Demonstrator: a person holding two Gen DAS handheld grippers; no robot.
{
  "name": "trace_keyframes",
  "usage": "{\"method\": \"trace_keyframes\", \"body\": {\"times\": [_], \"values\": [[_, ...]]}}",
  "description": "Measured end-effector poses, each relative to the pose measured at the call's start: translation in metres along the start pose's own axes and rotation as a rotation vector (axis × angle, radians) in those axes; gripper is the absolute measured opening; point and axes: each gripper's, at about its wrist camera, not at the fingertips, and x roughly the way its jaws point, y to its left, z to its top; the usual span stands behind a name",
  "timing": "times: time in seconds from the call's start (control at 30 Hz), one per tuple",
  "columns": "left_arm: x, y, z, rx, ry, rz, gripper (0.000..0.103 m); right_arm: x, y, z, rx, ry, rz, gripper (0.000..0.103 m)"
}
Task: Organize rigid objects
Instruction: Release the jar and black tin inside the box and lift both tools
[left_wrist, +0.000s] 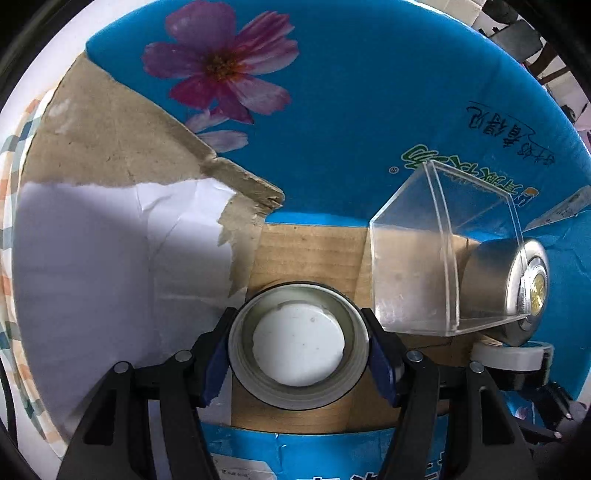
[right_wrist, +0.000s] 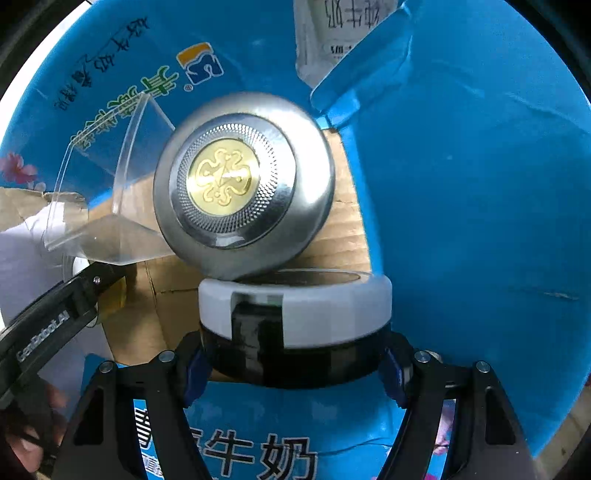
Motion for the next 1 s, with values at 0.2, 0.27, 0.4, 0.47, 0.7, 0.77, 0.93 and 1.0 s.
{"method": "trace_keyframes", "body": {"times": [0.2,0.27,0.4,0.47,0.7,0.77,0.93,1.0], "values": [[-0.002,0.006,-0.003,-0.008,0.03,-0.026,0.062,0.001,-0.005,0.003,-0.01,0.001,0.016,0.078],[-0.003,0.005,-0.004,-0.002,0.031,-0.022,0.065,-0.002,-0.003,0.005,-0.025,-0.011,0.015,0.086],[-0.009,0.003,-0.008,0.003,0.022,0.001,0.07,-0.012,0.005,0.005,-0.076,-0.024,0.006,0.096],[-0.013,0.0,-0.009,-0.001,0.017,0.004,0.071,-0.017,0.01,0.003,-0.102,-0.031,0.001,0.097],[-0.033,-0.009,-0.027,0.019,-0.018,0.035,0.086,-0.038,0.015,-0.011,-0.182,-0.077,-0.05,0.103],[-0.039,-0.012,-0.033,0.03,-0.035,0.071,0.103,-0.042,0.013,-0.022,-0.186,-0.095,-0.05,0.103],[-0.055,-0.009,-0.046,0.013,-0.06,0.065,0.103,-0.062,0.0,-0.035,-0.201,-0.133,-0.055,0.103],[-0.062,-0.007,-0.053,0.006,-0.074,0.06,0.103,-0.067,-0.001,-0.04,-0.203,-0.135,-0.044,0.103]]}}
